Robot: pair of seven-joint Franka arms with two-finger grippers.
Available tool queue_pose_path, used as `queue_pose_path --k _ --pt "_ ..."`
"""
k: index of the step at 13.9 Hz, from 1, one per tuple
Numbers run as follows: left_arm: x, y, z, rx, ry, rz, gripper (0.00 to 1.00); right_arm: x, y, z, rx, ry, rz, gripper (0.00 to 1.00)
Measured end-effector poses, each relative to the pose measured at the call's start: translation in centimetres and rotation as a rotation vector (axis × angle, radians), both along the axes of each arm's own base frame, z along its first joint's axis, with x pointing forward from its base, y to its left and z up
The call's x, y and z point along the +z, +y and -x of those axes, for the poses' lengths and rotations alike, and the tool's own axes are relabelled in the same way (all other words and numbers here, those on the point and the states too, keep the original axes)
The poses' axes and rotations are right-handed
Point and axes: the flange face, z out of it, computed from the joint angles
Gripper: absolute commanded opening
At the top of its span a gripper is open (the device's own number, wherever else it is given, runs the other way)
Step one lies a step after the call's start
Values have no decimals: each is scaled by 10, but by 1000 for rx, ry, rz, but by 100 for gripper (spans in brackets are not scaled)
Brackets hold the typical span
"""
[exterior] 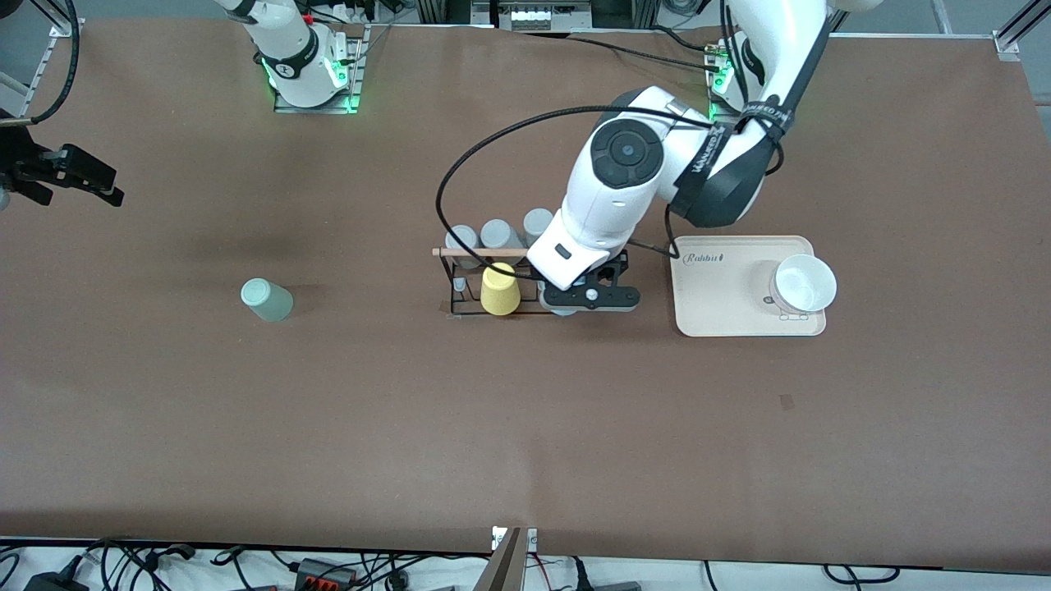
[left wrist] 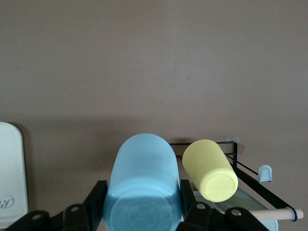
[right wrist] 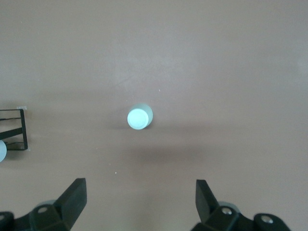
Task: Hang scattered cups on rack with three cups
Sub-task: 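Lift the light blue cup with the left gripper toward the rack, then hang the light blue cup on the rack peg beside the yellow cup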
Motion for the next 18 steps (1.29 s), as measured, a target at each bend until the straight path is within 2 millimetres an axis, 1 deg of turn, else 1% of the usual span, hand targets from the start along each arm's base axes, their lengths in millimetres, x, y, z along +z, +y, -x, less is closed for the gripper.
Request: queue_pose_path --k 2,5,10,12,14,18 --pt "-7 -7 2 -9 6 -3 25 -2 2 0 4 11 0 100" --pt "-14 -20 11 -24 15 -8 24 -5 5 -1 9 16 0 100" --pt "-32 -29 13 -32 16 -9 24 -11 5 -5 9 21 0 100" --pt "-42 -29 9 -37 -1 -22 24 -13 5 -7 9 23 0 100" --pt "-55 -31 10 -44 5 -36 24 -15 5 -9 10 19 1 100" --pt "-78 -46 21 -68 26 -51 24 -18 6 -11 11 17 2 100"
